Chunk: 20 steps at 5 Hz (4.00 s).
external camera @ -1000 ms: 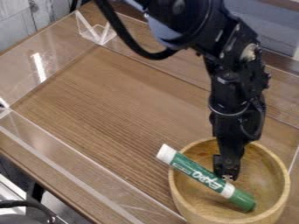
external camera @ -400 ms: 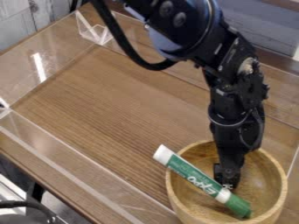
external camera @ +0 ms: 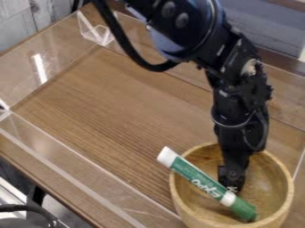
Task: Put the blue object in the brown bowl
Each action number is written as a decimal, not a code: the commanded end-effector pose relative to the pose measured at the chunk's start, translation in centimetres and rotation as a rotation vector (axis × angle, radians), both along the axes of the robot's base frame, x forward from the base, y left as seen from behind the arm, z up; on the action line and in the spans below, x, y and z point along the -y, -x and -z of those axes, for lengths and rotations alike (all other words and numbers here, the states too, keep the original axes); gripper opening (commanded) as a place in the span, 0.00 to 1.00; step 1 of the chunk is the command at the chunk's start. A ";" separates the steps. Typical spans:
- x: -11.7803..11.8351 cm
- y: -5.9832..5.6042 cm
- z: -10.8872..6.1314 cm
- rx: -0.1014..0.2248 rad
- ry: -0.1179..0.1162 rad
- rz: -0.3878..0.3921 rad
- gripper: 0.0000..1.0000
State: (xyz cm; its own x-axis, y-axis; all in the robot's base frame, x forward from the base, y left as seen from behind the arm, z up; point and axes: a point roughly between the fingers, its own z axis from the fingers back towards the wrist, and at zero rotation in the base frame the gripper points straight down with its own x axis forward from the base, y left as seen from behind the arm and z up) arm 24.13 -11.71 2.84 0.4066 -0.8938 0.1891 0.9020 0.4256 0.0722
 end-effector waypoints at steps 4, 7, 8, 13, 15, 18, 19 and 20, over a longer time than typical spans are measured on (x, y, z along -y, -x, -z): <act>0.7 0.7 2.2 -0.003 0.000 0.021 1.00; 0.1 0.8 2.6 -0.020 -0.011 -0.010 1.00; -0.5 0.6 2.4 -0.027 -0.017 -0.031 1.00; -3.1 -0.4 1.5 -0.056 -0.038 -0.129 1.00; -4.0 -0.6 1.3 -0.064 -0.043 -0.163 1.00; -5.1 -0.8 1.1 -0.072 -0.048 -0.206 1.00; -5.5 -0.8 0.9 -0.074 -0.047 -0.225 1.00; -6.0 -0.9 0.7 -0.076 -0.047 -0.241 1.00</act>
State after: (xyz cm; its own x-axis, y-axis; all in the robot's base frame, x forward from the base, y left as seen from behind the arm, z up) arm 25.00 -6.50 2.09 0.6144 -0.7795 0.1216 0.7832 0.6213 0.0257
